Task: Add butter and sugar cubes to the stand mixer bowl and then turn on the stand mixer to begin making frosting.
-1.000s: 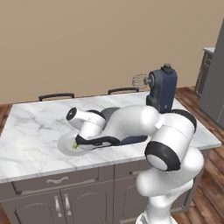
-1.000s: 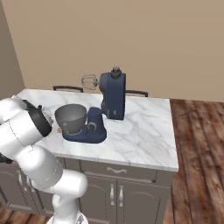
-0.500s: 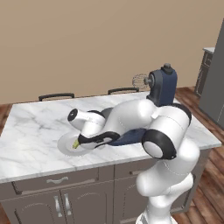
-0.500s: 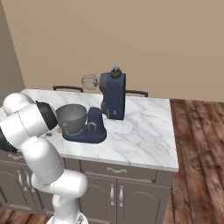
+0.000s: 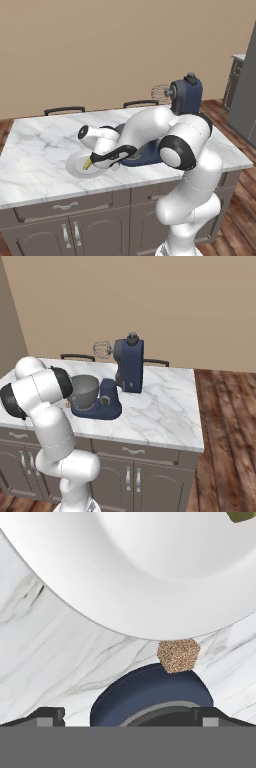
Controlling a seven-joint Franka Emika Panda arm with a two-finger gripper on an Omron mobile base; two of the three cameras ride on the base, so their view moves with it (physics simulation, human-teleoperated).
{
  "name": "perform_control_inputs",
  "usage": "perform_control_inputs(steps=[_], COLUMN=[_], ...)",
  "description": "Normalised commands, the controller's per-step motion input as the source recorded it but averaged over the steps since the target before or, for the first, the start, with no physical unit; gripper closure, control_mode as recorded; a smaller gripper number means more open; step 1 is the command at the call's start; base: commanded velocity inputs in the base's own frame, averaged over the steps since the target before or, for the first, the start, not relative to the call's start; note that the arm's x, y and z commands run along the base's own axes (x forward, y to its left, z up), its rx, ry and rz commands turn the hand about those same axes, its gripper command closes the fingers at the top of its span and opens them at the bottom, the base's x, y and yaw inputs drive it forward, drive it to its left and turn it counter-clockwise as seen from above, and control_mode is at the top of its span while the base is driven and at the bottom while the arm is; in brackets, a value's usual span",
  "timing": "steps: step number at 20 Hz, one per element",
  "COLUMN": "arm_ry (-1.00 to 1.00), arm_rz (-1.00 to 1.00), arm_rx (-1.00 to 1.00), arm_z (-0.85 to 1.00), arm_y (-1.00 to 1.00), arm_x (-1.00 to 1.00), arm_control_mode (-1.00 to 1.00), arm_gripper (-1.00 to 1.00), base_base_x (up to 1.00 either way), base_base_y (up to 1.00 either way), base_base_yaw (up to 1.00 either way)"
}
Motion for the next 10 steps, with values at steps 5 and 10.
perform_control_inputs(steps=[5,10], arm_ry=[0.0,0.0], arm_rz=[0.0,0.0], arm_rx=[-0.01,-0.02], arm_z=[-0.13,-0.12], arm_y=[0.0,0.0], arm_x=[0.16,0.14], arm_control_mode=[-1.0,-1.0], arm_gripper=[-1.0,-1.0], base_base_x=[0.0,0.0], base_base_y=[0.0,0.0], base_base_yaw=[0.0,0.0])
